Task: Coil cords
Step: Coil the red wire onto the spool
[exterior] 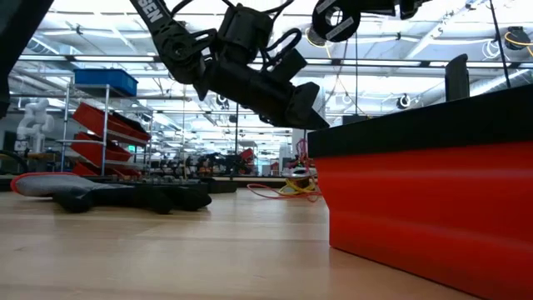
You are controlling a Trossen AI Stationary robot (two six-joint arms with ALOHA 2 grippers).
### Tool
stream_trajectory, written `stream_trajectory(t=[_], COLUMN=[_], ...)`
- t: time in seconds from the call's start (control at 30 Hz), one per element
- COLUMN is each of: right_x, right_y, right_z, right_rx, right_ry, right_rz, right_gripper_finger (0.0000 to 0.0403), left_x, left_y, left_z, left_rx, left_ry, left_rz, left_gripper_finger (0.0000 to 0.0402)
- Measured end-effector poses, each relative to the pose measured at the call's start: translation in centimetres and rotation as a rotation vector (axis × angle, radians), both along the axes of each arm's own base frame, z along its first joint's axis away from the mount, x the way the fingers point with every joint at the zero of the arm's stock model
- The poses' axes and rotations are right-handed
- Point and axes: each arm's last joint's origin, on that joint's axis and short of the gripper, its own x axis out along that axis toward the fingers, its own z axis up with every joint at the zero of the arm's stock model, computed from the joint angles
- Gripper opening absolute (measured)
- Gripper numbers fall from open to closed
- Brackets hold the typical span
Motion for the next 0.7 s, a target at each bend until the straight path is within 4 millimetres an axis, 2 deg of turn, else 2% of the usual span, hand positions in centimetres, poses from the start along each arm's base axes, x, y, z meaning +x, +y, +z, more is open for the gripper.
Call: stream_trajectory(t=[0.27, 0.47, 0.7], right_x=[0.0, 0.0, 0.0], right_y=[0.0, 0.0, 0.0], right_z=[-0.4, -0.4, -0.6], right_rx=[0.008, 0.011, 0.011], right_ry=[0.027, 0.026, 0.042], right_rz=[-0.003, -0.003, -0.003], right_gripper_finger=[0.0, 0.0, 0.0], left_x=[0.0, -0.1, -0.2], left_y=[-1.1, -1.1, -1.0], left_z=[-0.3, -0.6, -0.6], left_rx=[0.009, 0.01, 0.019], left_ry=[0.043, 0.074, 0.085], left_rz=[-0.052, -0.039, -0.015], left_gripper_finger=[0.0027, 0.0025, 0.0004])
